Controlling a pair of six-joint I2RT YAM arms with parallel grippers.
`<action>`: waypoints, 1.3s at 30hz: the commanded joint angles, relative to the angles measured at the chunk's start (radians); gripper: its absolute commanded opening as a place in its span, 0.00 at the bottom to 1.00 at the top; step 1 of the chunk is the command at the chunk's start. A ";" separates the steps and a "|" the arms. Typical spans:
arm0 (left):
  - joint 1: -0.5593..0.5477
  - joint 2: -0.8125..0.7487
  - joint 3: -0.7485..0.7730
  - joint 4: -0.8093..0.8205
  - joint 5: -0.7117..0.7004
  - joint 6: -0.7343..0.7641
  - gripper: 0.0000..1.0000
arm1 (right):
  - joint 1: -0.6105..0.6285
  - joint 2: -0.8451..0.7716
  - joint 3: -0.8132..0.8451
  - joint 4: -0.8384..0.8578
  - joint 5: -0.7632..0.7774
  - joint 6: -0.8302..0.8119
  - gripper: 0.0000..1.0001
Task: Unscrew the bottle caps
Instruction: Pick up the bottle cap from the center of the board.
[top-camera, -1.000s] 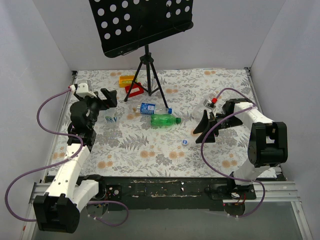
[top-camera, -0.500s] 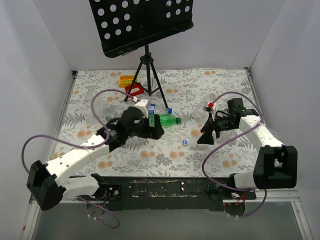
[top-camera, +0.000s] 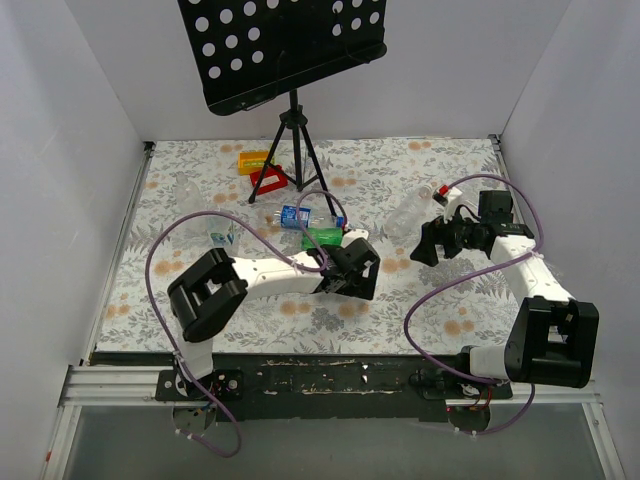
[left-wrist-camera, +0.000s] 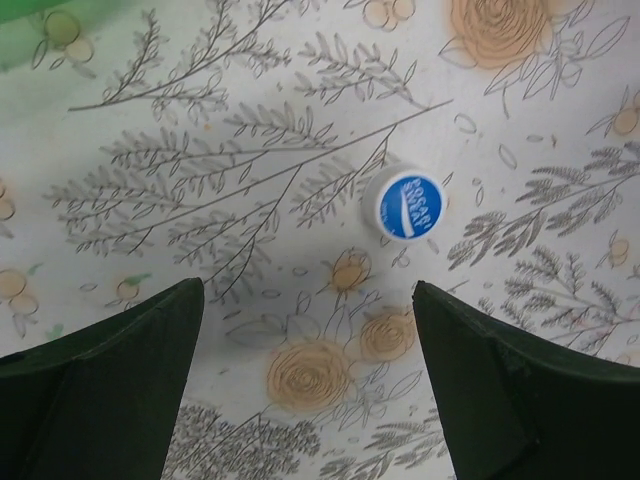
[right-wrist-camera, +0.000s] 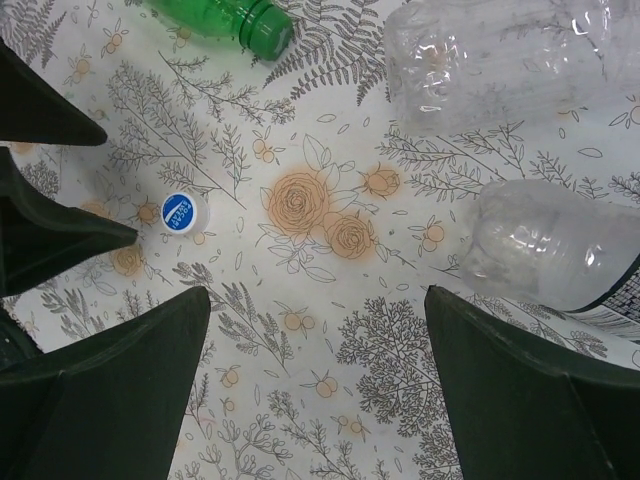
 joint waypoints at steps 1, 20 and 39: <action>-0.016 0.048 0.116 0.011 -0.042 -0.017 0.82 | -0.003 -0.004 0.005 0.034 0.000 0.023 0.96; -0.056 0.267 0.340 -0.133 -0.114 0.068 0.49 | -0.003 0.019 0.016 0.014 -0.015 0.015 0.96; -0.037 -0.016 0.074 -0.202 -0.249 -0.020 0.13 | -0.006 0.018 0.017 0.010 -0.018 0.010 0.96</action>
